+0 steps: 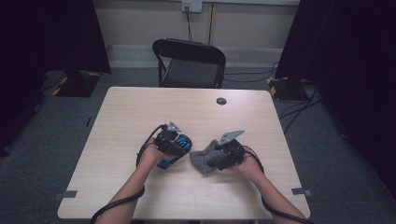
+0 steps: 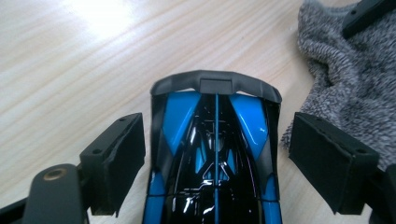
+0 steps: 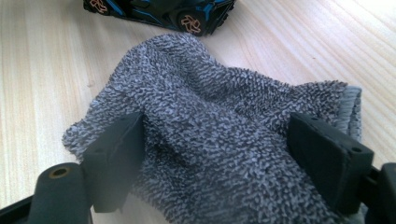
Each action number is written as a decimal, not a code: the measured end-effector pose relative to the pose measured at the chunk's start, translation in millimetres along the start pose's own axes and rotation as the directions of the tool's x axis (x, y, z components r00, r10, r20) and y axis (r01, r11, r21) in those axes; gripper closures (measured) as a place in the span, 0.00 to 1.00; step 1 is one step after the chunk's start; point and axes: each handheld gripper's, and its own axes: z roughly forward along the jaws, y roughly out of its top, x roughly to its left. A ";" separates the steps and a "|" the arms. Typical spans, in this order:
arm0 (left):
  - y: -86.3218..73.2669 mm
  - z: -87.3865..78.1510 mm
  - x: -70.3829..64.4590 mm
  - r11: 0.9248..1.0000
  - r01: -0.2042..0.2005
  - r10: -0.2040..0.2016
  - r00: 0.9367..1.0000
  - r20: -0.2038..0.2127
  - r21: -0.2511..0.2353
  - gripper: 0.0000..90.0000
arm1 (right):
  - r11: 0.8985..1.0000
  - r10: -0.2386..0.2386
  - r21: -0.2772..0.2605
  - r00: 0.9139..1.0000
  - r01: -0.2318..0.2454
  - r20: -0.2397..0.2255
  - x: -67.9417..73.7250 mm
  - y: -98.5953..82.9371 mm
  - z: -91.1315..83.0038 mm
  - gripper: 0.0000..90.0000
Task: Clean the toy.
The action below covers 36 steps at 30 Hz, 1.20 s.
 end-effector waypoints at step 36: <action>4.8 17.0 -3.1 0.995 -0.021 0.024 0.999 -0.031 0.093 0.28 | 0.999 0.030 -0.030 1.000 -0.030 0.002 -3.7 -6.5 3.7 0.32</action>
